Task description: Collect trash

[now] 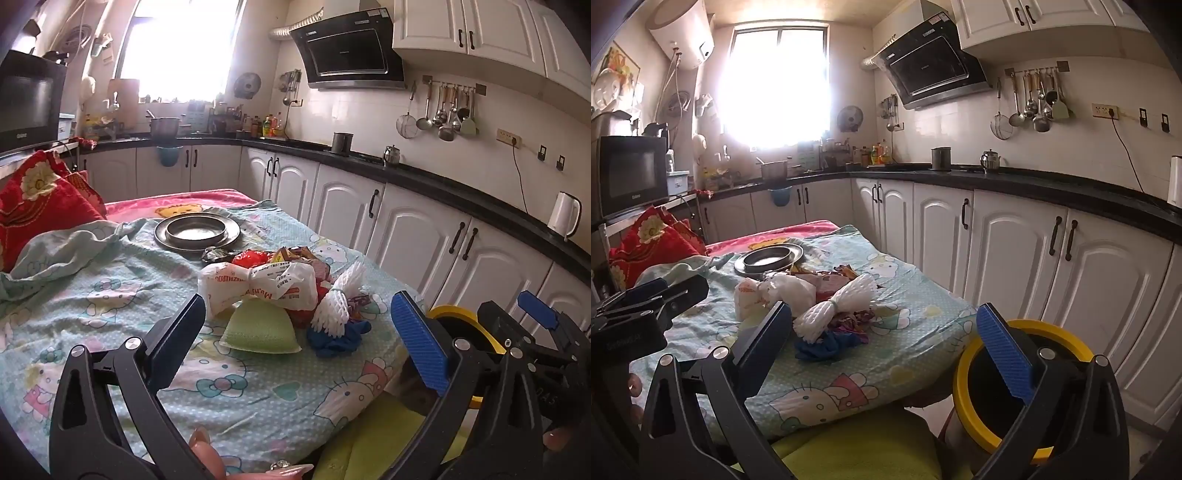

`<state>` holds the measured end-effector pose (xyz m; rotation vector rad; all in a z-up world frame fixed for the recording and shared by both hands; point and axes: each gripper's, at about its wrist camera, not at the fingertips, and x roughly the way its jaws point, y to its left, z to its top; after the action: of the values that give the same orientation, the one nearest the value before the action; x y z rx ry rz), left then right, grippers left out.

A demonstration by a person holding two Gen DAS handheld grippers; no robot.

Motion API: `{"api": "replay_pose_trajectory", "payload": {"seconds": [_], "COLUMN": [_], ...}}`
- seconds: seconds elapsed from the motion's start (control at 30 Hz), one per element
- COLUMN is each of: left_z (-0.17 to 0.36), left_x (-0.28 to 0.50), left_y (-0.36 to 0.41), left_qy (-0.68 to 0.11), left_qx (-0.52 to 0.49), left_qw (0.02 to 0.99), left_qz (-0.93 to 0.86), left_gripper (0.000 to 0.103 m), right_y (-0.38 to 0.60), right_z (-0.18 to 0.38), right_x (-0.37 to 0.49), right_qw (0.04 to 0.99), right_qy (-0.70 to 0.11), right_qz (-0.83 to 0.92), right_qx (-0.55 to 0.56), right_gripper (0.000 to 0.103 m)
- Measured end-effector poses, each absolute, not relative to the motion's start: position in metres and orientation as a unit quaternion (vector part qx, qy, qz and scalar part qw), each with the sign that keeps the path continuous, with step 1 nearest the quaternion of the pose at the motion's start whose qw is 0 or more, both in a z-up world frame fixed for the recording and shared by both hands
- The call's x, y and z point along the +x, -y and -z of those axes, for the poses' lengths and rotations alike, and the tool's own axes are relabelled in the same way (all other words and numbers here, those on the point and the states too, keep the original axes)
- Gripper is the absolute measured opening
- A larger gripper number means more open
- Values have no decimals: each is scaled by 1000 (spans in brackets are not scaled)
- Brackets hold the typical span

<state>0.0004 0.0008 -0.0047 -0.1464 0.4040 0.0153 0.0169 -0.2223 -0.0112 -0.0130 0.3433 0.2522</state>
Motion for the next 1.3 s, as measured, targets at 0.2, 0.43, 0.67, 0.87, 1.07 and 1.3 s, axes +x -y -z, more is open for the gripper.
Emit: {"api": "replay_pose_trajectory", "payload": {"seconds": [0.2,0.43,0.67,0.87,1.07,1.3], "left_z": [4,3,2,2,7,10], "left_x": [0,0,-1,0,1,4], "left_y": [-1,-1,-2,-2,-4,-14], "left_qy": [-199,-198,-198,-201,-204,-211], "left_qx": [-73,-75,-76,-78,-81,-99], "left_qw": [977,977,977,977,976,972], "left_qz": [-7,-5,-5,-6,-5,-8], "left_gripper": [92,92,92,92,92,92], "right_y": [226,227,226,225,224,219], "right_z": [14,17,17,18,19,17], "right_x": [19,20,20,21,21,23], "right_qw": [977,977,977,977,976,972], "right_qy": [-172,-174,-176,-178,-180,-189], "right_qz": [-123,-121,-120,-121,-123,-140], "right_qx": [-5,-5,-5,-7,-9,-18], "right_gripper": [97,97,97,97,97,97]}}
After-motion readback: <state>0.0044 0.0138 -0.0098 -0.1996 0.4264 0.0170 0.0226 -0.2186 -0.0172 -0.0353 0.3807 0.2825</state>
